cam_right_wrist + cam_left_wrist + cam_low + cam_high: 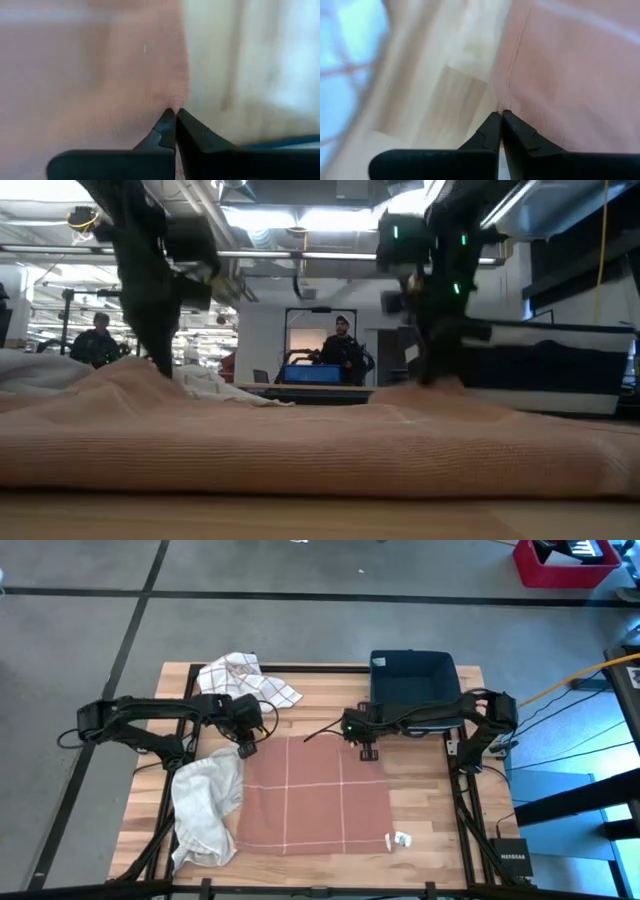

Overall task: Fold towel
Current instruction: Fold the brown towel

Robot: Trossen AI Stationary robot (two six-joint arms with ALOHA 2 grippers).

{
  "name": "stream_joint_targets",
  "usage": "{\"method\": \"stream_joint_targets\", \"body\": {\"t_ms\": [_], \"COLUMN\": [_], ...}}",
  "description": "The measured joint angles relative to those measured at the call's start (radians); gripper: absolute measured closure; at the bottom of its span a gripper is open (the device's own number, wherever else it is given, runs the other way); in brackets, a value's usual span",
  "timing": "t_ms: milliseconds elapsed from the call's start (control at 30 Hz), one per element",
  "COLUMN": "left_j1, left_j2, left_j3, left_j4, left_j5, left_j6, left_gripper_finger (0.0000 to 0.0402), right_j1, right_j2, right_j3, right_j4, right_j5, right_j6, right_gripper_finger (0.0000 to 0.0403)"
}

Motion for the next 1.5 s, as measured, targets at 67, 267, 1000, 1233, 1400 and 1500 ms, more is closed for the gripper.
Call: {"method": "stream_joint_targets", "body": {"t_ms": [67, 267, 1000, 1233, 1400, 1500], "left_j1": [-0.021, -0.101, -0.573, -0.808, -0.998, -1.094], "left_j2": [-0.049, -0.200, -0.362, -0.327, -0.224, -0.153], "left_j3": [0.035, 0.096, 0.281, 0.290, 0.289, 0.289], "left_j4": [-0.047, -0.150, -0.222, -0.258, -0.160, -0.046], "left_j5": [-0.030, -0.062, -0.276, -0.277, -0.283, -0.282], "left_j6": [-0.010, -0.074, -0.245, -0.499, -0.624, -0.674], "left_gripper_finger": [0.0400, 0.0400, 0.0400, 0.0400, 0.0400, 0.0400], "right_j1": [0.017, 0.081, 0.483, 0.664, 0.777, 0.850], "right_j2": [-0.015, -0.070, -0.219, -0.252, -0.229, -0.229], "right_j3": [0.034, 0.133, 0.189, 0.189, 0.189, 0.189], "right_j4": [-0.063, -0.188, -0.509, -0.399, -0.264, -0.197], "right_j5": [0.026, 0.117, 0.214, 0.150, 0.084, 0.019], "right_j6": [0.011, 0.083, 0.546, 0.680, 0.812, 0.896], "right_gripper_finger": [0.0396, 0.0397, 0.0400, 0.0399, 0.0399, 0.0399]}}
